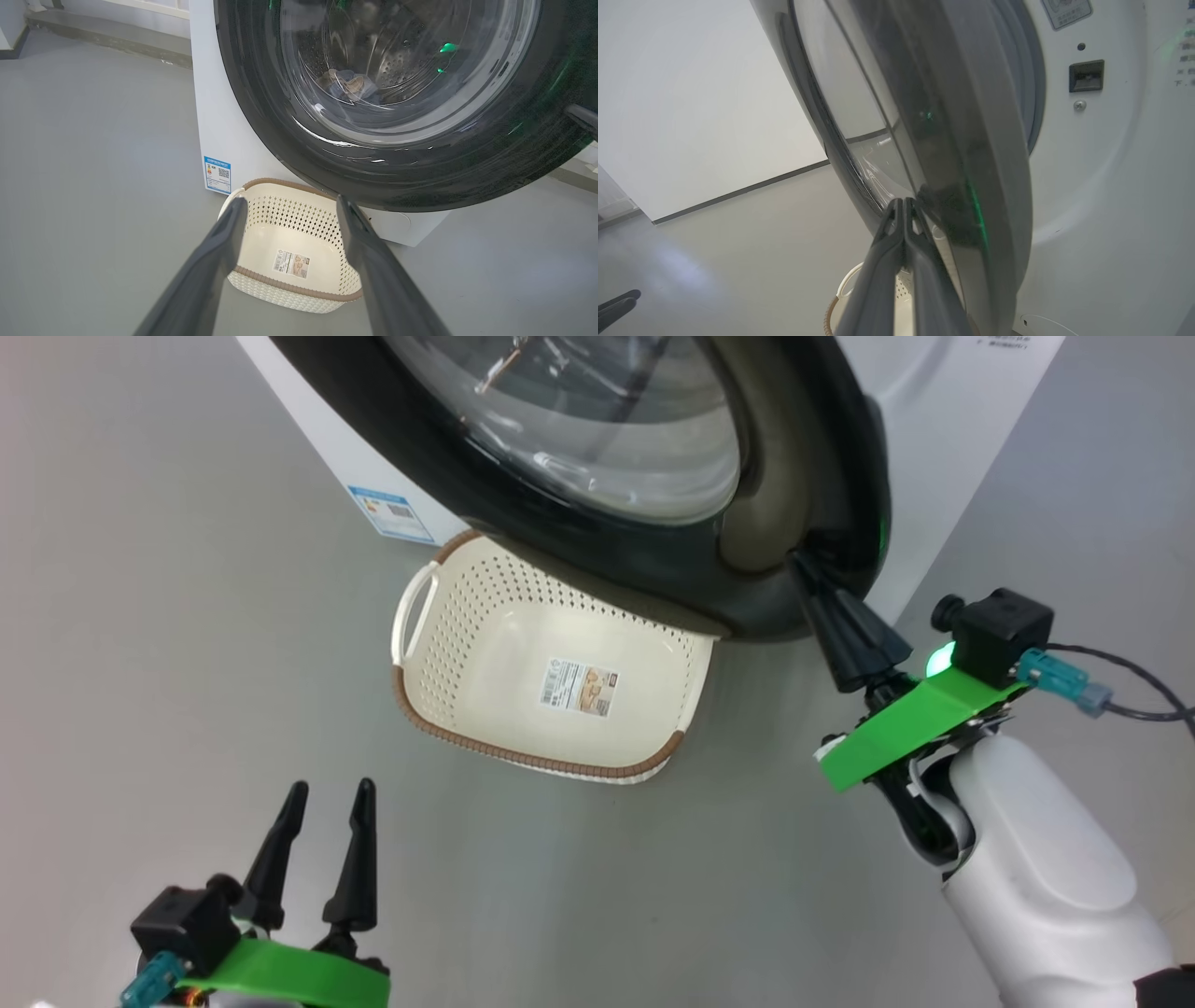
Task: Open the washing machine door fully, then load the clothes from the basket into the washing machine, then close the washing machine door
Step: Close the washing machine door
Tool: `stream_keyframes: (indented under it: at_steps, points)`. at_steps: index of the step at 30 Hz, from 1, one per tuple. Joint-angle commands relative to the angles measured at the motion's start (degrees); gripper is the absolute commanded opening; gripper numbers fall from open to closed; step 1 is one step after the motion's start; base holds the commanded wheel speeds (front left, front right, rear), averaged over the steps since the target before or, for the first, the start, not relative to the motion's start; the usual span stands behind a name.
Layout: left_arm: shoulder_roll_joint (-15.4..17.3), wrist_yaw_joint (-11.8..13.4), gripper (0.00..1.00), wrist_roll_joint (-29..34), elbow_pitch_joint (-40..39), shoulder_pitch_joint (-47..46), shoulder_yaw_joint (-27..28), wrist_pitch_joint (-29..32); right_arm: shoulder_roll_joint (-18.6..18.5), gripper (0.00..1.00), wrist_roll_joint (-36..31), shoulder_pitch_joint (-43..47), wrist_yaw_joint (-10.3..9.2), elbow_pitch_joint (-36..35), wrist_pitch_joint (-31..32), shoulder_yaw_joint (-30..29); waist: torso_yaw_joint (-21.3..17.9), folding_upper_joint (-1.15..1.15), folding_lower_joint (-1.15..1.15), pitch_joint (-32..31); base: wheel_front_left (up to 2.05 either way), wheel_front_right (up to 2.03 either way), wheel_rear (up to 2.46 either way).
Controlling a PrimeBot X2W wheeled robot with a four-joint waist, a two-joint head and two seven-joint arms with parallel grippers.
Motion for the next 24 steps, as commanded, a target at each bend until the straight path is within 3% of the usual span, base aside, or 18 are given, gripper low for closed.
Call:
stream_keyframes:
  at_steps: [1,24]
  points:
    - [0.69,-0.18,1.0,-0.52,-1.49,-2.1,1.57,-0.7,0.75,0.0,-0.65,-1.9,0.08,-1.06,-0.26,-0.71,0.29,0.0,0.0,0.79,0.0,0.0,0.0]
    - [-0.43,-0.18,1.0,-1.19,-3.42,-6.24,-0.16,-0.7,-1.65,0.0,-2.79,-17.02,0.08,3.03,-0.26,-13.56,4.66,0.0,0.0,7.18,0.0,0.0,0.0]
